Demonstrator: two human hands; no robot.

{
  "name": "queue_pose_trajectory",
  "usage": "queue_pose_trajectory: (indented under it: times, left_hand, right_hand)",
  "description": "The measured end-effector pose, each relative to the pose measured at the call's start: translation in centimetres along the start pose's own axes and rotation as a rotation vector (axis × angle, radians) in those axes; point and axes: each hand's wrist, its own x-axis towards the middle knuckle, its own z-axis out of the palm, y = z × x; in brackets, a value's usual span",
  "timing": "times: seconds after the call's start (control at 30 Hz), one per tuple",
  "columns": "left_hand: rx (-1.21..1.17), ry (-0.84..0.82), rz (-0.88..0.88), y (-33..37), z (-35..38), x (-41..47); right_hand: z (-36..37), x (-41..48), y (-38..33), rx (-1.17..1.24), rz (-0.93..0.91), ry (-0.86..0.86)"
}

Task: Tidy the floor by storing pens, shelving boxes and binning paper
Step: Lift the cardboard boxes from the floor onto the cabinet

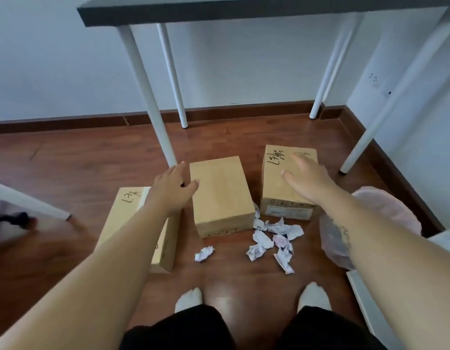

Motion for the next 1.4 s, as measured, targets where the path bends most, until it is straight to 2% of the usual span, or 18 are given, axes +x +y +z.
queue_pose_trajectory:
  times: [0.2,0.37,0.5,0.57,0.73,1.07,1.27,1.4]
  left_hand:
    - [-0.262,0.108,-0.334,-9.3,1.4,-7.1]
    - [-0.351,0.154,-0.524,-15.3,1.2,-9.4]
    - [-0.353,0.227,-0.545,-18.1,-0.9,-10.5]
    - [-0.344,0.223,-0.541,-18.2,-1.3,-10.4]
    - [-0.330,0.215,-0.609,-20.0,0.1,-8.2]
    - [-0.414,0.174,-0.815,-22.9,8.6,-5.2]
    - [-0.485,0.233,-0.942,-26.3,10.4,-4.0]
    - [-0.599,0.348,-1.001,-28.0,11.1,-3.1]
  right_hand:
    - [8.7,-2.8,-4.7,0.000,-0.106,-0.177]
    - [13.0,-2.1,-10.4,-0.051,-0.239,-0.185]
    - [16.0,-1.7,-15.6,-0.160,-0.234,-0.241]
    - [16.9,-1.8,-17.0,-0.169,-0.214,-0.256]
    - [20.9,-0.4,-20.4,-0.131,-0.301,-0.291]
    - [29.2,5.4,-18.5,-0.134,-0.283,-0.414]
    - [32.6,8.6,-20.7,-0.183,-0.323,-0.445]
    - [35.3,11.5,-23.1,-0.239,-0.365,-0.458]
